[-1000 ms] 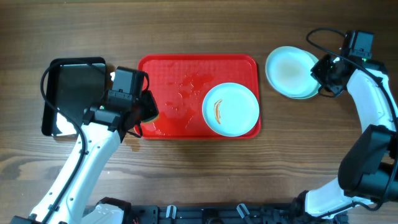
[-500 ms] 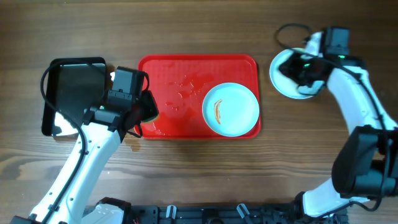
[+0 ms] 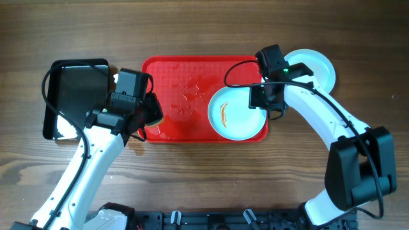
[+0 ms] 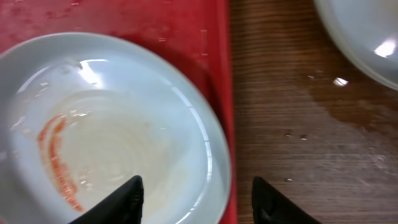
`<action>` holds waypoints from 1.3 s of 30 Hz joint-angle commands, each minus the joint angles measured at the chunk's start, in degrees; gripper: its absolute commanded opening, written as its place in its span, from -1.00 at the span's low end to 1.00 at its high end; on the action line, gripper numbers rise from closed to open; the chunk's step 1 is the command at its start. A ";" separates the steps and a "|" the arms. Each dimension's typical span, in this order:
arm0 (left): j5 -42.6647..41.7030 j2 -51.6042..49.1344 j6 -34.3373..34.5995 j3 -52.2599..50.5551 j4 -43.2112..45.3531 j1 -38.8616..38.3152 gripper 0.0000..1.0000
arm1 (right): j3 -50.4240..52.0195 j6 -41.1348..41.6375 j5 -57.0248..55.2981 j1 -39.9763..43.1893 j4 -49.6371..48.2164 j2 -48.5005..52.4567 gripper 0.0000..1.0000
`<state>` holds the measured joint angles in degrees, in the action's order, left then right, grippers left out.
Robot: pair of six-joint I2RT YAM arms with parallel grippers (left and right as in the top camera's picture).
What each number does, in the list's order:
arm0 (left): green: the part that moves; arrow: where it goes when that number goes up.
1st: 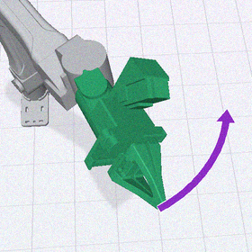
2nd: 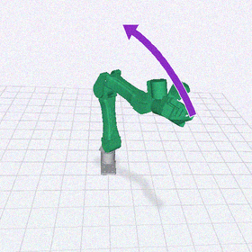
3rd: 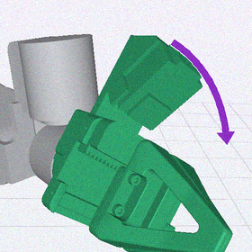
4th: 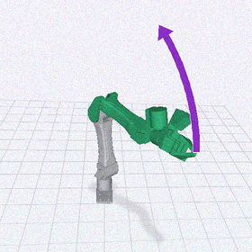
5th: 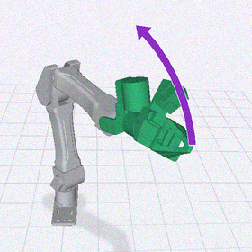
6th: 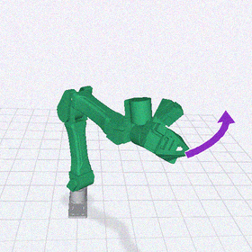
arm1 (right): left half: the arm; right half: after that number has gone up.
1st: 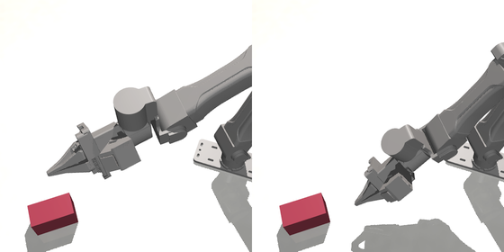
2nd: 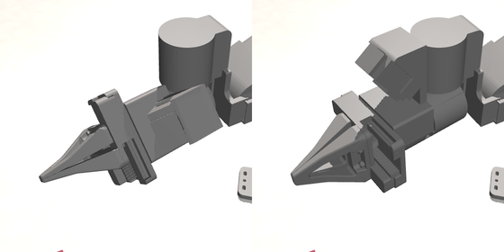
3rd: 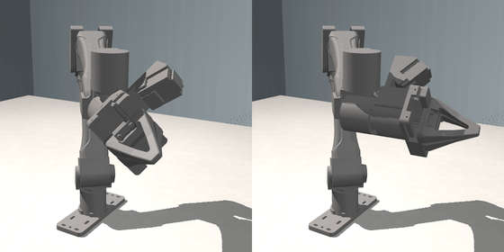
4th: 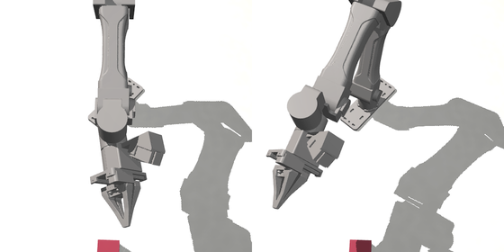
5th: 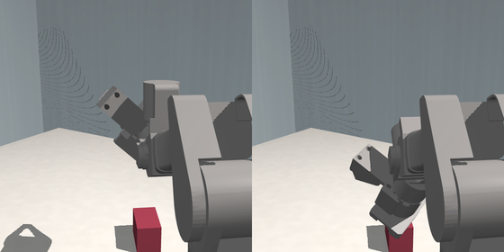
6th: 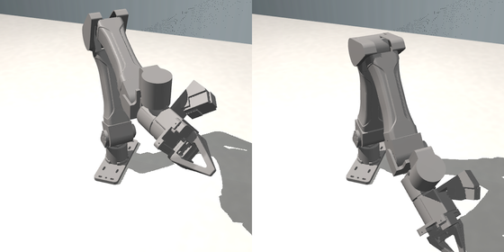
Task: Clean dirty plates on tray and stack at the side
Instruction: 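Move the right gripper to the rim of the last tray plate, then grip the last plate's rim and drag it toward the tray center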
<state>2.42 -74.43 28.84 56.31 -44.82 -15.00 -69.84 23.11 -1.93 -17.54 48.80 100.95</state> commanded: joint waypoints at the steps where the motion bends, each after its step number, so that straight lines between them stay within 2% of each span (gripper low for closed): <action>1: -0.50 -0.37 0.59 -0.07 0.15 -0.11 -0.92 | 2.12 4.44 -3.32 0.15 -0.76 0.96 -0.04; 10: -0.48 -0.37 0.59 -0.07 0.15 -0.11 -0.92 | 6.93 3.85 -0.15 0.15 -4.79 0.96 -0.15; 13: -0.50 -0.37 0.59 -0.07 0.17 -0.11 -0.92 | 7.21 3.87 -0.02 0.13 -5.05 0.96 -0.27; 21: -0.50 -0.37 0.59 -0.07 0.33 -0.11 -0.92 | 7.26 3.87 2.47 0.13 -6.43 0.96 -0.40; 24: -0.50 -0.37 0.59 -0.07 0.33 -0.11 -0.92 | 7.39 3.87 2.40 0.13 -6.19 0.96 -0.40; 26: -0.50 -0.37 0.59 -0.04 0.31 -0.11 -0.92 | 7.56 3.89 1.68 0.13 -6.34 0.96 -0.31; 31: -0.48 -0.37 0.59 -0.07 0.17 -0.11 -0.92 | 7.56 4.02 -2.16 0.15 -7.19 0.96 -0.26; 39: -0.50 -0.37 0.59 -0.07 0.17 -0.11 -0.92 | 7.69 3.91 -2.27 0.15 -7.58 0.96 -0.29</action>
<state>2.42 -74.43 28.86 56.31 -44.80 -15.00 -63.07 26.81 -3.03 -17.43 41.43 100.95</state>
